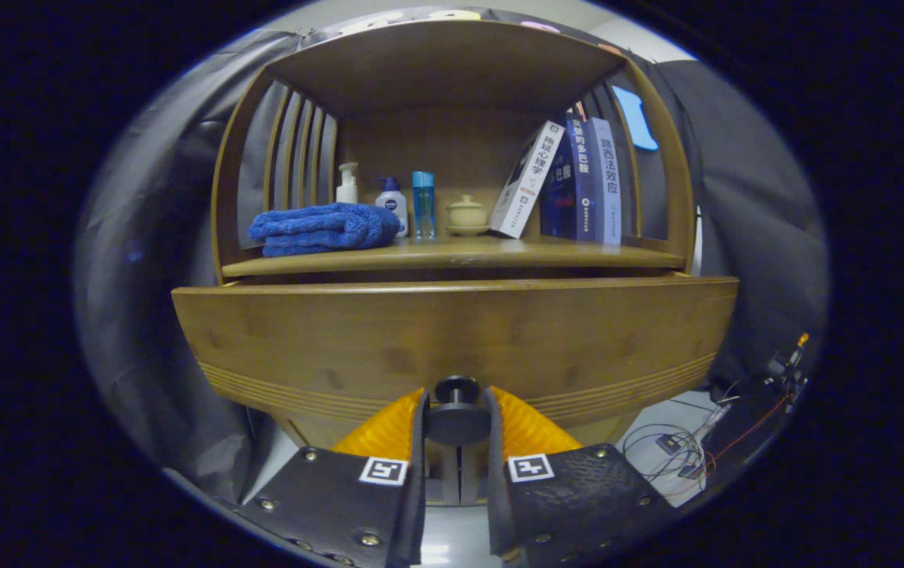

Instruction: Pull open the drawer, take out the items inside it, and place them on the countertop above the cabinet.

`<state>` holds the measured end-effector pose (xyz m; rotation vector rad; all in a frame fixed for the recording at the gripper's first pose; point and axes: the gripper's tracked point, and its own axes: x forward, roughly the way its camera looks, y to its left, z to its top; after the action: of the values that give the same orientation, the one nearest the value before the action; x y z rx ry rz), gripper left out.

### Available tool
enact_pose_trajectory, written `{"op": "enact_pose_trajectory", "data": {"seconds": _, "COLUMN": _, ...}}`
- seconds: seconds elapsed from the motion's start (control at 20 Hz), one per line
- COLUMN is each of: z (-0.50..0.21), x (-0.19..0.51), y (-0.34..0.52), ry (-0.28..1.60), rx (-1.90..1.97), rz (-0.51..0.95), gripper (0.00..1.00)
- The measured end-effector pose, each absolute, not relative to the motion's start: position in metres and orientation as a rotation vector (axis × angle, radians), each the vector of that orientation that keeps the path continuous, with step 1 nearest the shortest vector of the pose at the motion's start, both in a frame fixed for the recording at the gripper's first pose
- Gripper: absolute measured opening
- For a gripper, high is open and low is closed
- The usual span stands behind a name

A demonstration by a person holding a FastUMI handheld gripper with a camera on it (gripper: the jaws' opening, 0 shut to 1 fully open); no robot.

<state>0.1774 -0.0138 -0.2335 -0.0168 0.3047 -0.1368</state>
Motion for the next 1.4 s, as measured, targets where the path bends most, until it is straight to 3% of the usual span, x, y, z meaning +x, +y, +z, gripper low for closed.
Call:
{"op": "enact_pose_trajectory", "data": {"seconds": 0.65, "z": -0.236, "x": 0.103, "y": -0.002, "ry": 0.284, "rx": -0.024, "rz": -0.127, "gripper": 0.32}}
{"op": "enact_pose_trajectory", "data": {"seconds": 1.4, "z": -0.238, "x": 0.086, "y": -0.004, "ry": 0.272, "rx": -0.011, "rz": -0.118, "gripper": 0.35}}
